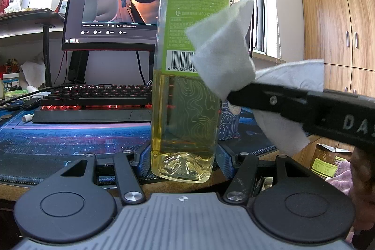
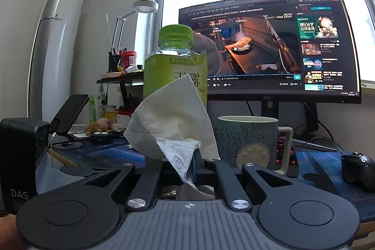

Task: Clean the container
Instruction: 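Keep pressing the tissue on the bottle side with the right gripper, then slide the tissue up the bottle toward its shoulder with the right gripper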

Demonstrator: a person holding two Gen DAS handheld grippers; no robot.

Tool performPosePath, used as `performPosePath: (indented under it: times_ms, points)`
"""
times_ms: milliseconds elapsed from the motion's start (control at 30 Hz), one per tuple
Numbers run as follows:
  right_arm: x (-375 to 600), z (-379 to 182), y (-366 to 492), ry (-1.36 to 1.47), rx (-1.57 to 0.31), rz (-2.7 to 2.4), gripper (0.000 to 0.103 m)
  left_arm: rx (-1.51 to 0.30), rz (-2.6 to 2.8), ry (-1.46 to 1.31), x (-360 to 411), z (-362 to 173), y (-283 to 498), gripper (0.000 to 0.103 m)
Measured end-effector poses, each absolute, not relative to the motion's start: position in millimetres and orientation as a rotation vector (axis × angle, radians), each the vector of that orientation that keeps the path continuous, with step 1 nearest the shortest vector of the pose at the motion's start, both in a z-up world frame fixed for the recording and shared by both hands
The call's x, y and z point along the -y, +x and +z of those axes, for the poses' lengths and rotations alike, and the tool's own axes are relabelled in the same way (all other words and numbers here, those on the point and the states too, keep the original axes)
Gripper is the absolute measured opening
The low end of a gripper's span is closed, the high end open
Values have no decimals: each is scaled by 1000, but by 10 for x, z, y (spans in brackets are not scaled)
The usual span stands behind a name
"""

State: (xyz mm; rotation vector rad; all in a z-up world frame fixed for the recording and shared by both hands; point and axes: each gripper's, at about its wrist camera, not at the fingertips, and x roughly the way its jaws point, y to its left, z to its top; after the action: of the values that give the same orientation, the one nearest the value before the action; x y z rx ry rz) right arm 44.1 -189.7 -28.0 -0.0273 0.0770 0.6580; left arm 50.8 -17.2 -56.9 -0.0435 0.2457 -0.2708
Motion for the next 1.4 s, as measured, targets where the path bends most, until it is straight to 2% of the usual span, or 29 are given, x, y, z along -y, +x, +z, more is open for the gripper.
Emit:
performPosePath:
  times_ms: [1400]
  points:
    - [1883, -215, 371, -29, -43, 676, 7, -249, -272, -40, 181, -565, 515, 61]
